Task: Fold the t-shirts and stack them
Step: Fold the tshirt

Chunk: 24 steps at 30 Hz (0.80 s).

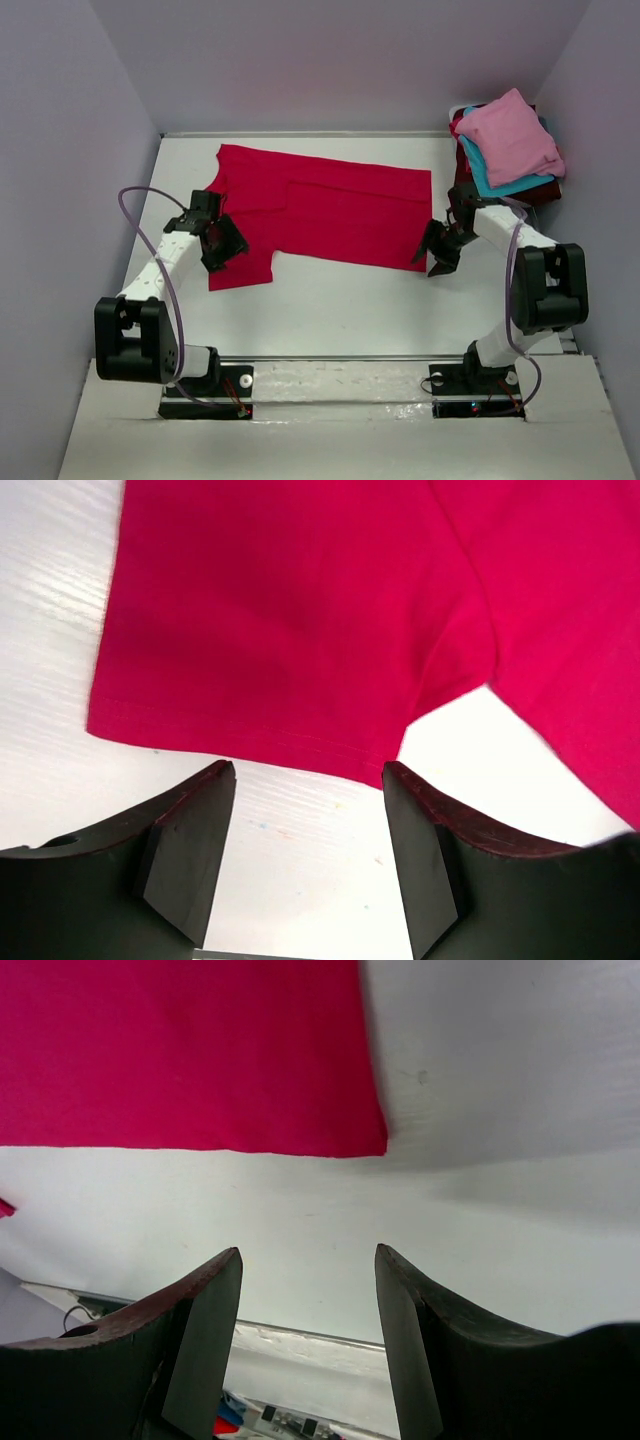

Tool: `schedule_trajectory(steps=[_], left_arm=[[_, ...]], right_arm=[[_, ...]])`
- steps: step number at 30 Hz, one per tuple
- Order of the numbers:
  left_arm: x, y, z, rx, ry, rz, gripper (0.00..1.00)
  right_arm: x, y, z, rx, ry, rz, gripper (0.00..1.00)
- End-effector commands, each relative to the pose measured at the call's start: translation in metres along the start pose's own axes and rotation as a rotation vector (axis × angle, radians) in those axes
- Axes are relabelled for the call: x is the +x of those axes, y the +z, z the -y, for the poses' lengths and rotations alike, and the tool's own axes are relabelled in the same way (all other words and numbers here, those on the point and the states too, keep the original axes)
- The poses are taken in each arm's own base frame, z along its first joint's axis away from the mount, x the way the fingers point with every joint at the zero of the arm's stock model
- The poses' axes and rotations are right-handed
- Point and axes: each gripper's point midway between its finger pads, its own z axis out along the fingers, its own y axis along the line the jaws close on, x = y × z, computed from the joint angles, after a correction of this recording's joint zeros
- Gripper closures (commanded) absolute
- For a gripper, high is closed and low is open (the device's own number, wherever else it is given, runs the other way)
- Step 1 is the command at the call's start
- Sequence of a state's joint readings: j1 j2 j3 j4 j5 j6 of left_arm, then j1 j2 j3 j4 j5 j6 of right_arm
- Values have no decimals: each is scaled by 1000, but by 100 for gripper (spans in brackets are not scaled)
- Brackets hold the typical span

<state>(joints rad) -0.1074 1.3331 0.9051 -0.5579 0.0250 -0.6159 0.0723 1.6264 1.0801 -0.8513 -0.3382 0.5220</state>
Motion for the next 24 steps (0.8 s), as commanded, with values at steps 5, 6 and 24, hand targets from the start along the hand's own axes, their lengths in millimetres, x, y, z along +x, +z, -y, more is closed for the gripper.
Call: schedule_trajectory(steps=[5, 6, 24], left_arm=[[-10, 0, -39, -66, -65, 24, 27], [-10, 0, -42, -70, -69, 25, 27], [33, 12, -52, -10, -241, -145, 26]], right_arm=[[6, 1, 9, -1, 91, 80, 38], [10, 4, 11, -1, 98, 71, 38], [6, 15, 5, -53, 110, 77, 38]])
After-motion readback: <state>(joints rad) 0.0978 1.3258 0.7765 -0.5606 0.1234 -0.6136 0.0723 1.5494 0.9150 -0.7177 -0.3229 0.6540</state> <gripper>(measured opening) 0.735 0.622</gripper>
